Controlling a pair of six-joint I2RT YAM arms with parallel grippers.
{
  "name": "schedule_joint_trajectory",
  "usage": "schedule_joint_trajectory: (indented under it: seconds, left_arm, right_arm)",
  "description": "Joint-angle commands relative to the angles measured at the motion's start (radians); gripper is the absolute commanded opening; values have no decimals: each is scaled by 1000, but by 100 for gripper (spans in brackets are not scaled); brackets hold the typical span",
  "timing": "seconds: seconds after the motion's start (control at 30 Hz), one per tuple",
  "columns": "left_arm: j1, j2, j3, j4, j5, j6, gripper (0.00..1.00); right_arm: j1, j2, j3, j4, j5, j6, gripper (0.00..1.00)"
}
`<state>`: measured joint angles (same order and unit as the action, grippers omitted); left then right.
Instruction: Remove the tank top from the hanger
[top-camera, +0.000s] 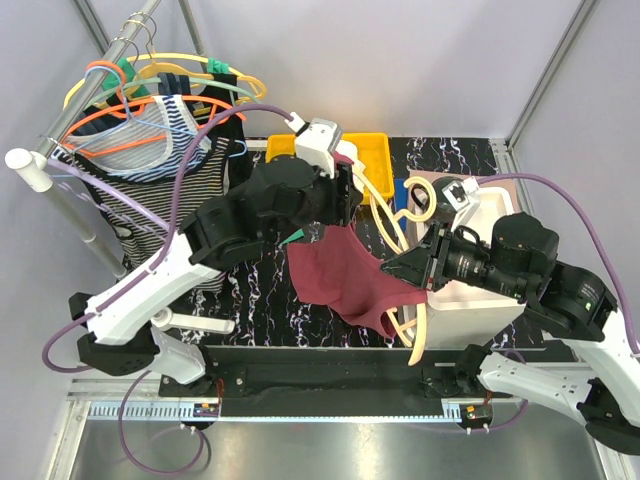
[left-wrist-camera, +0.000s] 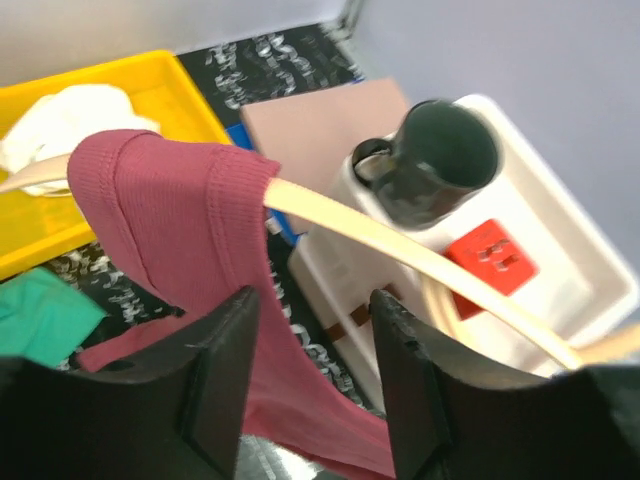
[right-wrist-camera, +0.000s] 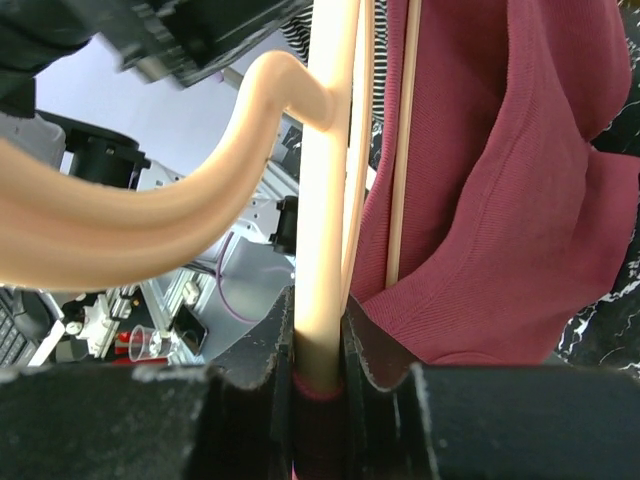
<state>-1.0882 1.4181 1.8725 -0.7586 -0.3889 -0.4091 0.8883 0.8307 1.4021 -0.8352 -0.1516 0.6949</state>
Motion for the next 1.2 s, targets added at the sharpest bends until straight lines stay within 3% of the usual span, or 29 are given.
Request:
schedule_joint_trajectory:
  seconds: [0.0,0.23,0.33,0.43,0.57,0.6,0.83,1.17]
  left_arm:
    - [8,8,73,-51,-93,72,46]
    - [8,28,106,-76,-168,76,43]
    - [13,53,122,-77,-176,90,50]
    - [22,87,158,-82,-163,98,49]
    - [40,114,198,-87,-177,101,36]
    - [48,117,211,-88,-185,105,27]
    - [103,116,238,-105,-218,118,0]
    - [214,100,194,-131,-289,72,0]
  right_arm:
    - [-3,-39,-11,87,-40,26,0]
    - [-3,-64,-28,81,-69,48,0]
    - [-3,-65,-31,76,-94,51,0]
    - [-3,-65,-31,68,-106,45,0]
    - [-3,-65,-23,38,-121,25,0]
    - [-3,-67,-22,31,-127,12,0]
    - [-3,-126,-49,-33,-160,-55,0]
    - [-3,-199,-68,-160,-171,-138,0]
